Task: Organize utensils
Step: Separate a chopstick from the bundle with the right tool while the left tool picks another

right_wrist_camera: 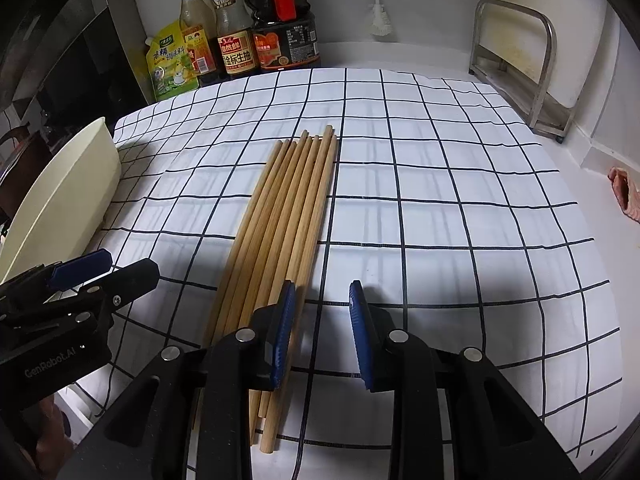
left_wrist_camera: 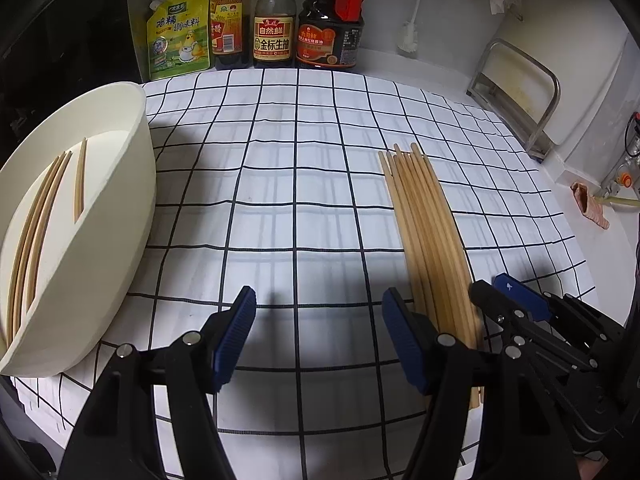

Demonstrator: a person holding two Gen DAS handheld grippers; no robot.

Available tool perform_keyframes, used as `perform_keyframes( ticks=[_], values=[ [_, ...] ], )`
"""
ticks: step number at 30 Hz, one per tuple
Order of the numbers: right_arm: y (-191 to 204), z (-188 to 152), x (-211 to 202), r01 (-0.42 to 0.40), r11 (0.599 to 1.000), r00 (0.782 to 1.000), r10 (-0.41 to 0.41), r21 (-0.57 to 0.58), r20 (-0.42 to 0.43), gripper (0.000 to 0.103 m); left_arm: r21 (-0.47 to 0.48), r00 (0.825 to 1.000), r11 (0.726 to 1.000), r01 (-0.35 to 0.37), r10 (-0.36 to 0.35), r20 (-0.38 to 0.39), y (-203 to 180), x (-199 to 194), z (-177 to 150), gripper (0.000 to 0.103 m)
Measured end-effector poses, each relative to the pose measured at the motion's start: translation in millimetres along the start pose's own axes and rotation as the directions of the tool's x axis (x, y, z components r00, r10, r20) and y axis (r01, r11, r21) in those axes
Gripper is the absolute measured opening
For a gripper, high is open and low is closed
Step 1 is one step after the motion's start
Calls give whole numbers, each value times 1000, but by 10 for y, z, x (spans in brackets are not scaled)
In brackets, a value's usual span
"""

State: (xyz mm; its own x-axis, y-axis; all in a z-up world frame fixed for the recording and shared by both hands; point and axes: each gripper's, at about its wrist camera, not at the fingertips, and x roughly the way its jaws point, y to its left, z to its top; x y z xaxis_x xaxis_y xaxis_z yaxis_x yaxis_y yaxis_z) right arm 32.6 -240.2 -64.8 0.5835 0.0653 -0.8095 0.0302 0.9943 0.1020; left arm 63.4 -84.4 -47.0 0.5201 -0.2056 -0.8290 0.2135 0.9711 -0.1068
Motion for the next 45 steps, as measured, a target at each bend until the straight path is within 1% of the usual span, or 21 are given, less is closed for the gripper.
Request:
perform_keyframes(
  ticks=[5, 11, 24, 30, 39, 45],
  values=[
    [27, -38, -8, 12, 1000, 1000, -13, -22, -5, 27, 0, 1000, 1000, -1, 1, -5, -11, 14, -10, 64],
    [-41, -42, -26, 31, 999, 1000, -31, -18, 0, 27, 9, 1000, 1000, 7, -6, -13, -59, 44, -12, 65],
    [-391, -55, -62, 15, 998, 1000, -17, 59, 20, 27, 42, 999, 999, 23, -22, -34, -252, 163, -36, 65],
    [-421, -52, -68, 16, 998, 1000, -17, 65, 22, 27, 50, 999, 999, 13, -11, -41, -343, 257, -10, 67],
    [-418, -50, -69, 17, 998, 1000, -18, 63, 22, 28, 60, 999, 998, -25, 26, -28, -348, 293, 17, 70],
    [-395, -55, -53, 19, 998, 1000, -20, 55, 20, 29, 74, 998, 996, -41, 44, -37, -357, 311, 2, 71]
  ],
)
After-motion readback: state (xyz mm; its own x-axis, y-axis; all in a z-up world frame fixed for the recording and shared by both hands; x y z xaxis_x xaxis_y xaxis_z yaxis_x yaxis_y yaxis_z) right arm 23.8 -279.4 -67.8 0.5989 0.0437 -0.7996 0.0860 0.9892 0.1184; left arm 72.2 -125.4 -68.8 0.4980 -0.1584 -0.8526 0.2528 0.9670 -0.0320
